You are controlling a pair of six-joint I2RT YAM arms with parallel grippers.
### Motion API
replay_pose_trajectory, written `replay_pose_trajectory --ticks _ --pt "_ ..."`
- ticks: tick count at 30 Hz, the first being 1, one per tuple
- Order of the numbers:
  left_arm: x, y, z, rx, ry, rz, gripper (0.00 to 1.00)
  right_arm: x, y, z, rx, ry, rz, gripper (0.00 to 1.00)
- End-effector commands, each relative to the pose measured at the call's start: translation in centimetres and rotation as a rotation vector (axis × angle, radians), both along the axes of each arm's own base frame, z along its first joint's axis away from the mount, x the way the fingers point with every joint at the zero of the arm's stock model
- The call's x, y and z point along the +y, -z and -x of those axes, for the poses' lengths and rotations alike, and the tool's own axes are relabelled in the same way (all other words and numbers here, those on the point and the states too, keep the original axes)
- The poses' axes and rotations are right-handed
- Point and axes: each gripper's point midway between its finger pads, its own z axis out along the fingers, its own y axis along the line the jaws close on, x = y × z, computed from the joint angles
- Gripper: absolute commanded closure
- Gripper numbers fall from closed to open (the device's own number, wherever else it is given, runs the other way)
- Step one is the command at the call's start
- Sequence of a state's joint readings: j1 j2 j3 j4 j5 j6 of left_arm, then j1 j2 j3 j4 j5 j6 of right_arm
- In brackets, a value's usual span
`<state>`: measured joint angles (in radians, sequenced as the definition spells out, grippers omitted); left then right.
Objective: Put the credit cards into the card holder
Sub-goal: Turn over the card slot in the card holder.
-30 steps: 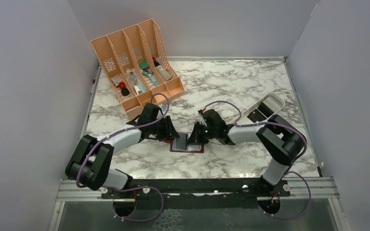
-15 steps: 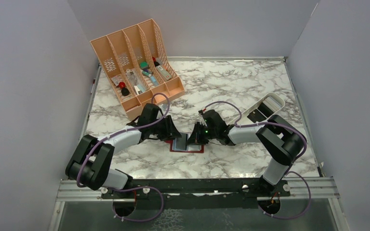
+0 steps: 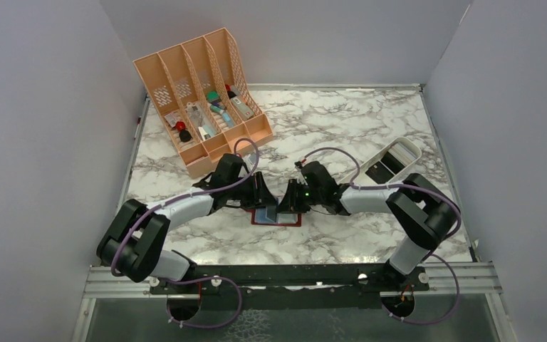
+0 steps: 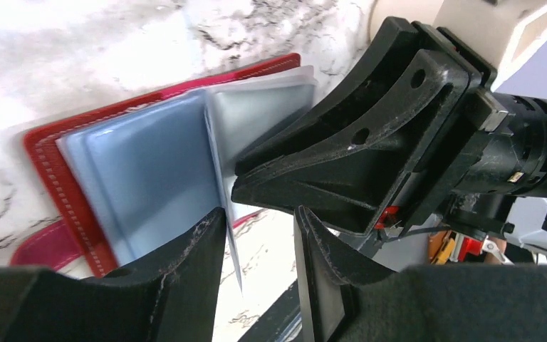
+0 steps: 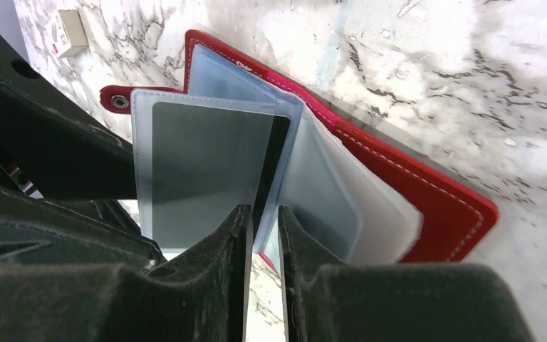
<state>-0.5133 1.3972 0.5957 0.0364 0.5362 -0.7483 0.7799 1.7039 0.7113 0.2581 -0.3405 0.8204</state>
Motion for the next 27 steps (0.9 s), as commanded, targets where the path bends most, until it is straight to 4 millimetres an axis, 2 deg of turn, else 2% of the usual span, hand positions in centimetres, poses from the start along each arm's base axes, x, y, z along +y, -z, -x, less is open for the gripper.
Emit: replay_pose_trajectory --ticks 1,5,9,12,16,22,24,27 --pt "-2.1 -2.5 -0.6 -0.053 0.05 0.07 0.57 -1.7 -1.0 -0.9 -0.09 0.036 0.082 0.73" --pt "-2.8 -2.5 -0.6 -0.056 0.069 0.068 0.56 -3.6 -1.3 -1.9 -0.152 0.085 0.16 0.7" --pt "-3.4 -2.4 -0.6 -0.064 0.083 0.064 0.55 -5.3 -2.9 -3.0 -0.225 0.128 0.193 0.67" --pt "-3.7 -2.1 -0.6 -0.063 0.091 0.058 0.55 -7.3 -4.3 -4.5 -0.268 0.182 0.237 0.65" --pt "-4.2 -1.5 -0.5 -0.067 0.099 0.052 0.55 -10.6 -7.3 -7.1 -0.362 0.25 0.27 0.63" --pt "-5.4 -0.8 0.0 -0.055 0.127 0.055 0.55 -16.4 -13.6 -12.2 -0.553 0.37 0.379 0.61" --pt "-5.5 -0.9 0.0 -0.057 0.135 0.054 0.55 -17.6 -15.4 -13.5 -0.629 0.351 0.407 0.61" --pt "-5.1 -1.4 -0.2 -0.081 0.131 0.022 0.55 -20.1 -16.5 -15.4 -0.693 0.34 0.534 0.62"
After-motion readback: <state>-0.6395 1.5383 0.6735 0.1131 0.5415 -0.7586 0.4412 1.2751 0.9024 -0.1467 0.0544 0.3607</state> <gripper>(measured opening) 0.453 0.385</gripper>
